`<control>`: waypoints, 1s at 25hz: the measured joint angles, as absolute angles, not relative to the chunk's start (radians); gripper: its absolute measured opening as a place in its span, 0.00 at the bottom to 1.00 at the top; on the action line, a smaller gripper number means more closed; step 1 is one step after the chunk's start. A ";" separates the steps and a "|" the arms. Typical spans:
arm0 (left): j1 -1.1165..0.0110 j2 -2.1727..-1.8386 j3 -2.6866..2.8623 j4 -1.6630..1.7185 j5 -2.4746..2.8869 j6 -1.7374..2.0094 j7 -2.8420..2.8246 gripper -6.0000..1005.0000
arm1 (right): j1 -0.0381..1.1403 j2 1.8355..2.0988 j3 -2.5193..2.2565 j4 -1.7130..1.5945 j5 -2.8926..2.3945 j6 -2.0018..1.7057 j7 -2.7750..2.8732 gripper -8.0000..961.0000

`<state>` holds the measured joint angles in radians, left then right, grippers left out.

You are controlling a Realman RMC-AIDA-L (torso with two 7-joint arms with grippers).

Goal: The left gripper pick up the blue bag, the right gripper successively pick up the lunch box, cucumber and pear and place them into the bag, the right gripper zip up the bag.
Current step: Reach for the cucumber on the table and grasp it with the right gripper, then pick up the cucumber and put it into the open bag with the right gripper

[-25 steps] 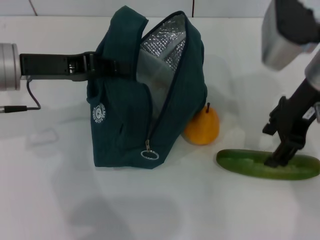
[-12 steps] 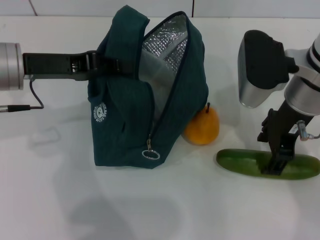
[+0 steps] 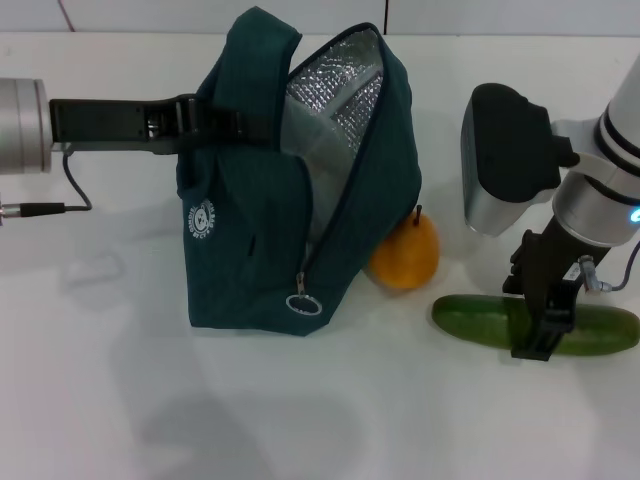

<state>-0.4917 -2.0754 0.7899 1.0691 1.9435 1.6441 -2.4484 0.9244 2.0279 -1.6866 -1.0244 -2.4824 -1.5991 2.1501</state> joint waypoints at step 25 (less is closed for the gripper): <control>-0.498 -2.070 0.790 1.046 1.933 1.627 -2.445 0.04 | 0.940 2.017 -1.542 -1.166 -2.493 -1.727 2.156 0.67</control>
<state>-0.4976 -2.0700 0.7900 1.0461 1.9330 1.6272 -2.4452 0.9404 2.0168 -1.5415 -1.1658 -2.4925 -1.7267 2.1555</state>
